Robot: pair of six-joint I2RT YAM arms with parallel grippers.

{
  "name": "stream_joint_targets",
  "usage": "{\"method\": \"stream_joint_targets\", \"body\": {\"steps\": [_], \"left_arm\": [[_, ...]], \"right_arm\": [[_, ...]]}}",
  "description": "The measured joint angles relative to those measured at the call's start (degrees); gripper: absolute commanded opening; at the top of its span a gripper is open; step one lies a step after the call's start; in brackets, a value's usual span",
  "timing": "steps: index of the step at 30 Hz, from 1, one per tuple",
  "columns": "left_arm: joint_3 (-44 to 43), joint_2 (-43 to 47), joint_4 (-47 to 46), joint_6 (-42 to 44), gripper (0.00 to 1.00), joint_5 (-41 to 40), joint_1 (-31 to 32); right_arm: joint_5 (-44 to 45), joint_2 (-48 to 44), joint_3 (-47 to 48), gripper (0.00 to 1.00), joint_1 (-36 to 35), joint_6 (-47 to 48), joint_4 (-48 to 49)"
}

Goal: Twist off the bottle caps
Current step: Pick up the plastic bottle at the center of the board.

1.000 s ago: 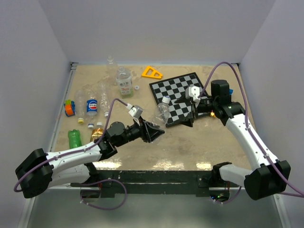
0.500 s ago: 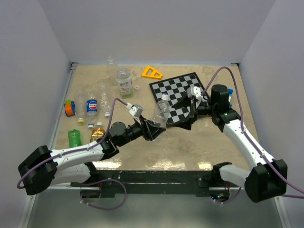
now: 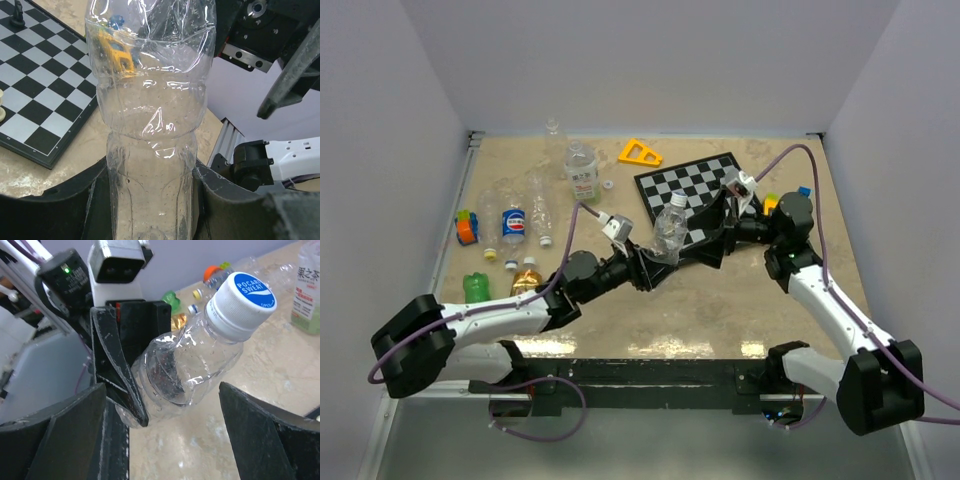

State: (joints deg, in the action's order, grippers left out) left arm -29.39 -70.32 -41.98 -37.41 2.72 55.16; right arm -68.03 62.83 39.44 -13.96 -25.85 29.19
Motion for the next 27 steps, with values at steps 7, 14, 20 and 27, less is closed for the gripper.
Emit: {"method": "stream_joint_targets", "body": {"steps": [7,14,20,27], "left_arm": [[-6.21,4.66,18.69,13.11,0.01,0.11,-0.44],[-17.51,9.79,47.74,36.46,0.00,0.07,-2.32],[-13.03,15.67,55.87,50.84,0.00,-0.02,-2.34],[-2.12,25.75,53.88,57.59,0.00,0.46,-2.34]], "right_arm": [[1.05,-0.63,8.50,0.98,0.35,19.37,-15.50],[0.00,0.85,12.83,0.98,0.50,39.89,-31.43],[2.89,2.16,16.02,0.98,0.55,55.87,-45.31],[4.72,4.55,17.90,0.98,0.55,68.04,-55.30]]}}
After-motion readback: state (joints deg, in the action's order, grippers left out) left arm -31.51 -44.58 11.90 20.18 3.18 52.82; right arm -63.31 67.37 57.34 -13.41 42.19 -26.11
